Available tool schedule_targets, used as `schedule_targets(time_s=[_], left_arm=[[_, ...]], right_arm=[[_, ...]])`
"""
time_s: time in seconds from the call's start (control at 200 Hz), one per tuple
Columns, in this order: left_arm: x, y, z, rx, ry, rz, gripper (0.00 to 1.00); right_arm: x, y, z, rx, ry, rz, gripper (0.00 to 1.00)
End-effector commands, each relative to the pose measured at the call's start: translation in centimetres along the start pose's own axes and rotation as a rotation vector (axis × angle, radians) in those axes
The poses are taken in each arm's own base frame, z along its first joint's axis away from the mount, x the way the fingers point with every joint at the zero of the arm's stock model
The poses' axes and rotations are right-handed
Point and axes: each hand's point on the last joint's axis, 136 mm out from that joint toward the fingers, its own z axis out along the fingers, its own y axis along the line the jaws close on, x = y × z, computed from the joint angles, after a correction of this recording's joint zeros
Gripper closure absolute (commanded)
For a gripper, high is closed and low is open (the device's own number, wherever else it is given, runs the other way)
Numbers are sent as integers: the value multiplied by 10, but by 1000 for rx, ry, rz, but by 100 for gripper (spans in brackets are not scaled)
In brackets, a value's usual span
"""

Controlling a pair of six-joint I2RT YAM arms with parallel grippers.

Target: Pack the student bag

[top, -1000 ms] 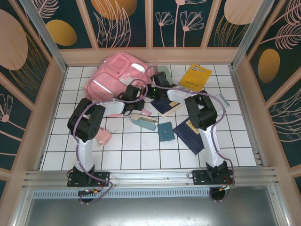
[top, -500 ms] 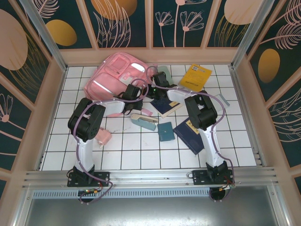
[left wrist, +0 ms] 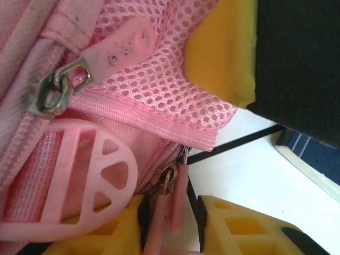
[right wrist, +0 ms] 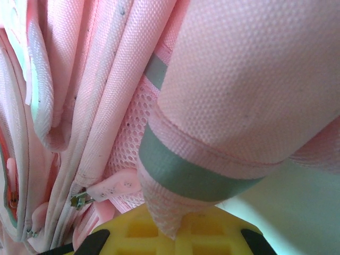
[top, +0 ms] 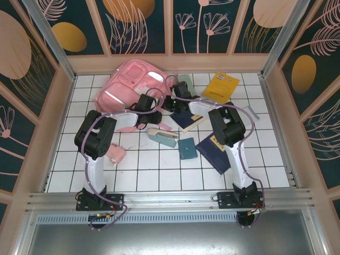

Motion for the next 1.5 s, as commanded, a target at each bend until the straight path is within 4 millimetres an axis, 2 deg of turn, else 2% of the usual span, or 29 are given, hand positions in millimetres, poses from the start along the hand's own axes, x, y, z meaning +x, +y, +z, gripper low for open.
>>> schedule_targets(time_s=[0.0,0.205,0.53,0.765,1.041,1.121,1.491], left_arm=[[22,17,-7,15,73,-76,66],[17,10,-11,94,63,-109,62],[19,15,-13,119,59,-141,63],[13,16,-22,144,31,-155,71],[26,25,-12,106,75,-152,75],[31,28,-8,94,94,-147,79],[50,34,10,10,158,-85,76]], right_arm=[[-5,18,-8,-44,-22,-33,100],[-5,18,-7,-45,-20,-33,100],[-4,17,-6,-43,-18,-33,100],[-3,15,-6,-41,-16,-30,100],[-2,16,-5,-41,-15,-29,100],[-2,16,-5,-42,-16,-29,100],[-2,16,-6,-42,-14,-25,100]])
